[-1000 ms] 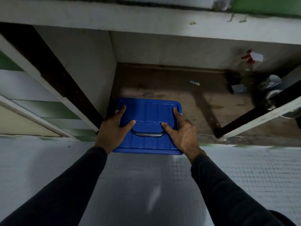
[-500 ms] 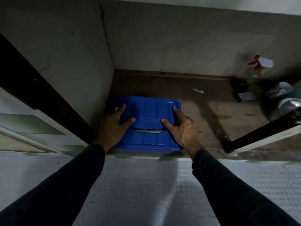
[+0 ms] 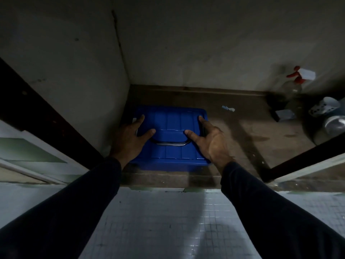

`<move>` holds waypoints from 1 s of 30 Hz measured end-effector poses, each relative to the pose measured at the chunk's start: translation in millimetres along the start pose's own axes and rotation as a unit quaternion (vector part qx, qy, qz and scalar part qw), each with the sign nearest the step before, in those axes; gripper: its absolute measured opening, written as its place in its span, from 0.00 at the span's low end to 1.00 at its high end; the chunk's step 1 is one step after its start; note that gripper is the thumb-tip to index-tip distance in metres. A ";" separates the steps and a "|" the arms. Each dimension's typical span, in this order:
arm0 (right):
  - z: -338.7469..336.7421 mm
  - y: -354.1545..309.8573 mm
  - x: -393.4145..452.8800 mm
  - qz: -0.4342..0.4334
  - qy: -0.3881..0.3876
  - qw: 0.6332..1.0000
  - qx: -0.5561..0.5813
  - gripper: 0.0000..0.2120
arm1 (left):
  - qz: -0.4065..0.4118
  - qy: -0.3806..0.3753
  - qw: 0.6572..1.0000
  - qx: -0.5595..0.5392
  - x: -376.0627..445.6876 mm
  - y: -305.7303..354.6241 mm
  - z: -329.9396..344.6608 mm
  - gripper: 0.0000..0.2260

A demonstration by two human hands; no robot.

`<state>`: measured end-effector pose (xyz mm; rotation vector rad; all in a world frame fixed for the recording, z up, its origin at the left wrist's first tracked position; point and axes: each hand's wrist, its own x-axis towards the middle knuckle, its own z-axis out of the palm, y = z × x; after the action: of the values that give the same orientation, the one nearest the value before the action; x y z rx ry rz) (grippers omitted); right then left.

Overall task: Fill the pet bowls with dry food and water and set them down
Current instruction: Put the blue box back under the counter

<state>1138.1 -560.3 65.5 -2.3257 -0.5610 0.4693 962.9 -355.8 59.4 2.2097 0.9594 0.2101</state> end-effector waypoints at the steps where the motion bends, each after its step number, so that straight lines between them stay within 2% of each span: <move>1: -0.7 -1.0 0.9 0.001 -0.002 1.000 0.001 0.42 | 0.001 0.001 1.000 0.005 1.3 1.7 -0.3 0.35; 4: -2.4 -3.7 2.2 0.007 -0.012 1.000 0.001 0.44 | -0.007 -0.001 1.000 0.012 4.1 4.2 -0.2 0.35; 10: -10.4 -9.3 -13.3 -0.019 -0.018 0.997 -0.072 0.40 | -0.016 -0.012 1.000 -0.008 -0.9 -3.1 2.5 0.42; 13: -11.0 -11.5 -14.7 -0.015 -0.024 0.997 -0.067 0.39 | -0.024 -0.013 1.000 -0.002 -1.6 -1.5 3.4 0.41; 17: -10.2 -14.4 -17.8 -0.010 -0.029 0.997 -0.070 0.39 | -0.024 -0.021 0.999 -0.013 -1.0 -2.8 0.5 0.45; 30: -16.8 -18.8 -36.4 -0.006 -0.074 0.991 -0.111 0.37 | -0.002 -0.017 0.994 0.107 -41.8 28.8 -8.6 0.33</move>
<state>1110.5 -575.4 96.6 -2.5096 -0.7302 0.6047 946.3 -393.7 90.0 2.3982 1.0078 0.0693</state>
